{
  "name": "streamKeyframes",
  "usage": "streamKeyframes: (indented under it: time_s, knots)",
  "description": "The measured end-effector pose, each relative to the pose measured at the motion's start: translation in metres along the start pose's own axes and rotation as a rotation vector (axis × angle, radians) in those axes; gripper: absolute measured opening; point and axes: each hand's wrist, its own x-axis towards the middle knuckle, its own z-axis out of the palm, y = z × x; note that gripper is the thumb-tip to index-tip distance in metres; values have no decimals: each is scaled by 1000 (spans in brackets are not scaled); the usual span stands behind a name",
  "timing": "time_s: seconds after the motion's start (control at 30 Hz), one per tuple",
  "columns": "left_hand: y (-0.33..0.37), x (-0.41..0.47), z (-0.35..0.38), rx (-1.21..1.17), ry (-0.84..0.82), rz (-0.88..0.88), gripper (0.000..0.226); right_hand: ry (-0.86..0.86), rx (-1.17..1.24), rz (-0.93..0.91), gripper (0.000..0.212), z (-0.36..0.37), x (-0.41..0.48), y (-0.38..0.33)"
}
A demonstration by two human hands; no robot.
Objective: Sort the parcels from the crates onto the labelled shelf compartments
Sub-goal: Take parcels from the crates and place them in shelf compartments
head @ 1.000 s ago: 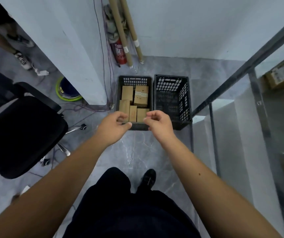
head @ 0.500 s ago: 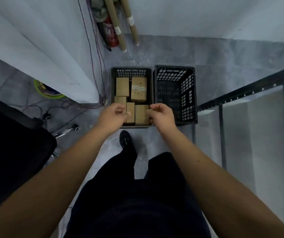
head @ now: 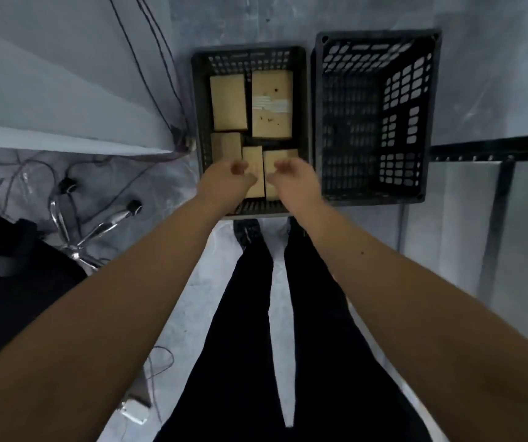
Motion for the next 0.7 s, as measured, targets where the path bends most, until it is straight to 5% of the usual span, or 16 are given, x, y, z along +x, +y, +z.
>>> streamKeyframes:
  time_s: [0.23,0.7]
  knots:
    - [-63,129,59,59,-21,-175,39,-73,-235,89,44,27,134,63]
    - [-166,265,163,-59,9,-427,41,-149,-214,175,46,92,270,167]
